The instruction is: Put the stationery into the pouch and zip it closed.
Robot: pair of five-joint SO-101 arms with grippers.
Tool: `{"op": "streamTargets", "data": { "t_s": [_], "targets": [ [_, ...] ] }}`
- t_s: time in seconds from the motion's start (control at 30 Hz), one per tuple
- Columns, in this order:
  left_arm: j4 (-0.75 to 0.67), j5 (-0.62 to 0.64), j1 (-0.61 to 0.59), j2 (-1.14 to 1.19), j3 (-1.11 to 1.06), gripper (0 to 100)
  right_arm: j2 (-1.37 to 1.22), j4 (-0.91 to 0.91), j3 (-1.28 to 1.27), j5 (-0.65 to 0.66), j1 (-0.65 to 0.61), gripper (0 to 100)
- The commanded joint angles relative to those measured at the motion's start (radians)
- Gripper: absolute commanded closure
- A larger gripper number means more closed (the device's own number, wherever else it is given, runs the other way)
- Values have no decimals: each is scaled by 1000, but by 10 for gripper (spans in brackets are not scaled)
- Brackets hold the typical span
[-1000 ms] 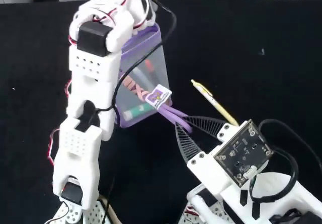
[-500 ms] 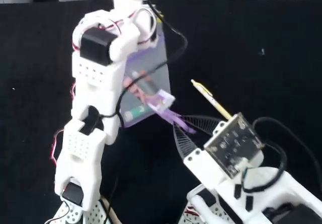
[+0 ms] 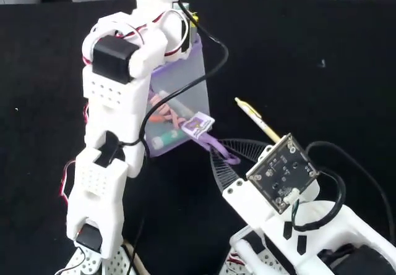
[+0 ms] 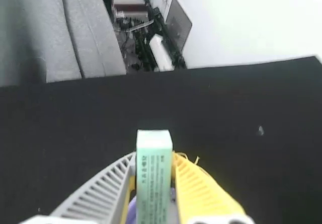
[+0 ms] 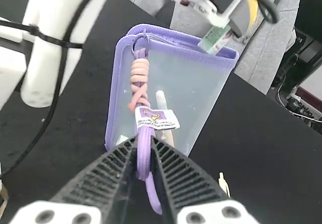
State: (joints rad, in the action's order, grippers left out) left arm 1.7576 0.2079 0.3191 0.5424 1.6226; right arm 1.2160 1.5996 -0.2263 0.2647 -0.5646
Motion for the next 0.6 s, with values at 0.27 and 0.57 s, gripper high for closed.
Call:
{"op": "streamTargets", "data": {
  "t_s": [0.27,0.57],
  "targets": [
    [5,-176,47,28,13,970,5,-25,4,9,-14,987],
    [5,-124,47,17,27,734,5,-25,4,9,-14,987]
  ]
}}
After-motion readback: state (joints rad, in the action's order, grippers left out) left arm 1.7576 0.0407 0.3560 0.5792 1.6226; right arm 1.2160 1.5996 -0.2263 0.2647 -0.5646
